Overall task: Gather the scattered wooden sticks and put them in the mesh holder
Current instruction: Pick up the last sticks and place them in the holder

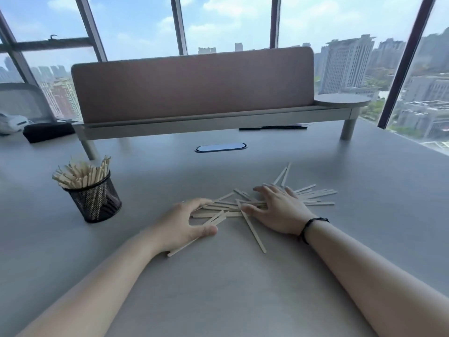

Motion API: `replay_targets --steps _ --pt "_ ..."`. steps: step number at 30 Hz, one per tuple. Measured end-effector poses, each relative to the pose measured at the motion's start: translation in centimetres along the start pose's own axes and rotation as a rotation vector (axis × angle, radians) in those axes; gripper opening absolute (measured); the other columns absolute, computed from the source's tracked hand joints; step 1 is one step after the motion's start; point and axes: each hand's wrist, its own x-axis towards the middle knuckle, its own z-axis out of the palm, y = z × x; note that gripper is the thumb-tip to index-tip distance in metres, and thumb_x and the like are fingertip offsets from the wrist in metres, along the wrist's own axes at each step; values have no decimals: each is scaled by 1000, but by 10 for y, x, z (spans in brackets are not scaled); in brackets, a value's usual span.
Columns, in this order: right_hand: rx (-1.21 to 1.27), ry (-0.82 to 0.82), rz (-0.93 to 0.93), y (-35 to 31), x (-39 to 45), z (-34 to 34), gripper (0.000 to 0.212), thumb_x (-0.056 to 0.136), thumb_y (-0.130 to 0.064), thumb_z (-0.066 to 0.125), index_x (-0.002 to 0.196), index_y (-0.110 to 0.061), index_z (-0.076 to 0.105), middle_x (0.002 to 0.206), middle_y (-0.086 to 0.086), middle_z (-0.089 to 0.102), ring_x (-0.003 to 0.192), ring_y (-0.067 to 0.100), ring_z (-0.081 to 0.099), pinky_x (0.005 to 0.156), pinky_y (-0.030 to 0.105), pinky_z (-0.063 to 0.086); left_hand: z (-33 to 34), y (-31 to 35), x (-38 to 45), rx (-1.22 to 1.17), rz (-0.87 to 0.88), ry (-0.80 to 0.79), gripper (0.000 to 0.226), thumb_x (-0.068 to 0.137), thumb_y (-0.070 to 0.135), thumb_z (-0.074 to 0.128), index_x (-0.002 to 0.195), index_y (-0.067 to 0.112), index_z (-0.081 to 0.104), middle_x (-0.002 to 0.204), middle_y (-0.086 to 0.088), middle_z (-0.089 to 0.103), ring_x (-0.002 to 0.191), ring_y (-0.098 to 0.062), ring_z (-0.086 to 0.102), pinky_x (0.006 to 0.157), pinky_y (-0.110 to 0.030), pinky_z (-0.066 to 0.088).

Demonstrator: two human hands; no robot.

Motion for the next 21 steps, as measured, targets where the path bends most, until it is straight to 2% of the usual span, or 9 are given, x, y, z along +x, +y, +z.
replay_targets --steps 3,5,7,10,12,15,16,18,21 --pt "-30 -6 -57 -13 5 6 81 82 -83 33 144 -31 43 153 -8 43 141 11 36 117 35 23 3 2 12 -49 31 67 59 64 59 84 116 36 67 118 20 66 110 6 59 99 -22 45" --pt "-33 0 -88 -22 8 11 79 85 -79 36 146 -28 41 155 -6 41 142 12 34 117 35 23 5 2 20 -71 55 86 48 64 50 89 105 35 70 108 19 69 103 7 61 97 -23 47" --pt "-17 10 -99 -29 12 14 76 88 -76 38 146 -28 42 156 -5 41 142 15 35 118 35 22 5 0 27 -84 91 87 41 64 45 91 100 34 73 102 20 71 100 8 62 95 -22 48" --pt "-22 29 -127 -32 19 16 66 88 -74 42 136 -30 52 145 -5 52 133 20 46 112 36 29 4 -3 29 -54 157 111 37 66 49 88 97 33 78 98 23 73 97 11 63 87 -12 46" --pt "-46 48 -159 -32 24 17 59 86 -75 43 123 -32 59 132 -8 61 124 18 52 105 36 34 5 -7 30 -13 204 132 39 70 56 82 102 34 78 101 21 74 97 10 63 87 -12 46" --pt "-2 68 -197 -29 31 18 55 84 -76 46 116 -33 62 119 -11 68 116 16 57 100 36 38 7 -11 32 47 248 142 47 75 71 66 112 42 73 108 22 71 103 4 64 91 -32 52" --pt "22 76 -210 -29 32 19 54 83 -76 48 115 -34 63 116 -11 70 114 16 59 99 36 39 9 -11 32 71 261 153 48 77 72 63 115 45 70 111 23 69 107 2 62 92 -34 52" --pt "70 87 -236 -29 35 19 50 82 -73 55 115 -35 62 113 -10 72 110 17 62 97 36 42 11 -7 33 108 288 195 53 78 75 60 120 44 66 122 26 65 116 0 59 97 -36 50" --pt "161 66 -256 -30 37 20 44 81 -64 64 116 -39 63 114 -16 72 108 14 64 91 31 47 13 -5 33 136 221 202 76 71 85 52 132 40 58 140 23 54 131 -2 48 107 -30 41"
